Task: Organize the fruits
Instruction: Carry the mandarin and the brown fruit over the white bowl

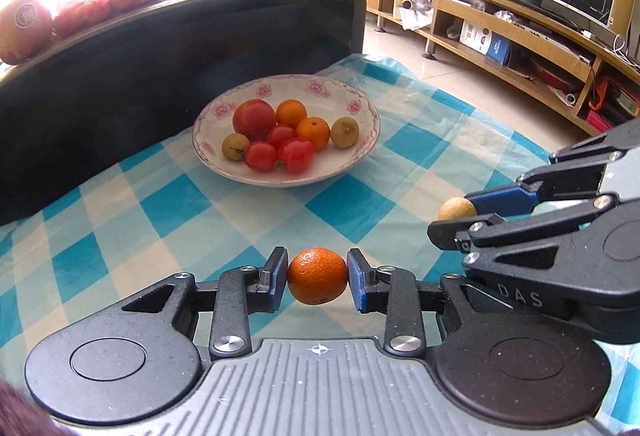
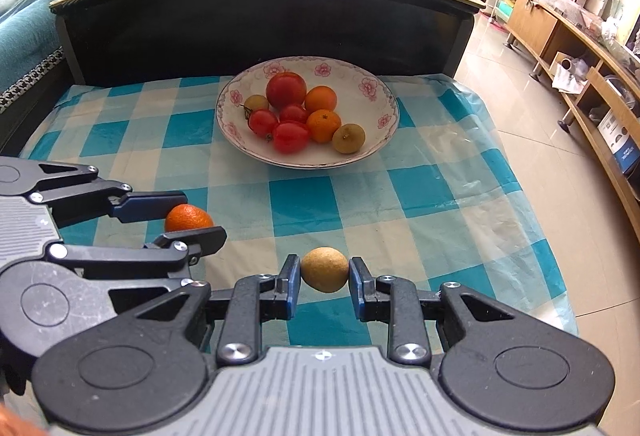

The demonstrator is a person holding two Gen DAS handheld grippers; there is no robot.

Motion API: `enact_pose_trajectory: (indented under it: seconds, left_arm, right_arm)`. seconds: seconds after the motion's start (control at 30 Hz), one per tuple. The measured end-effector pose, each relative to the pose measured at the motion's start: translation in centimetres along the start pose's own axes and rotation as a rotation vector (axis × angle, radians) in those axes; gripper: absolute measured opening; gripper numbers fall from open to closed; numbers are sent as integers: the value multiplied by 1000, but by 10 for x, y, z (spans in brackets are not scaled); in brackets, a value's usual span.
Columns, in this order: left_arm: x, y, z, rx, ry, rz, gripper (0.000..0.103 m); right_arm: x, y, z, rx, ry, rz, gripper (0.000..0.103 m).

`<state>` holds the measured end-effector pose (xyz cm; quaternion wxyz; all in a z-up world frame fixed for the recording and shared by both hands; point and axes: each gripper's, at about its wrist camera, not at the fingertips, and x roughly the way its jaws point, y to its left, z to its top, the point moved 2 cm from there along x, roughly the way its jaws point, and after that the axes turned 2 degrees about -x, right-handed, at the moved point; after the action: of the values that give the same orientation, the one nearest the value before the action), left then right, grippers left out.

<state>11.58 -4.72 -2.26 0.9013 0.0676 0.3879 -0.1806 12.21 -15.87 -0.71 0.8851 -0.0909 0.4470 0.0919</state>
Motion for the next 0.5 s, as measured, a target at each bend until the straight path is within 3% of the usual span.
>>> enact_pose_trajectory:
  seconds: [0.5]
  left_arm:
    - [-2,8,19,-26,-32,10,40]
  right_arm:
    - [1,-2,10,24,6,44,30]
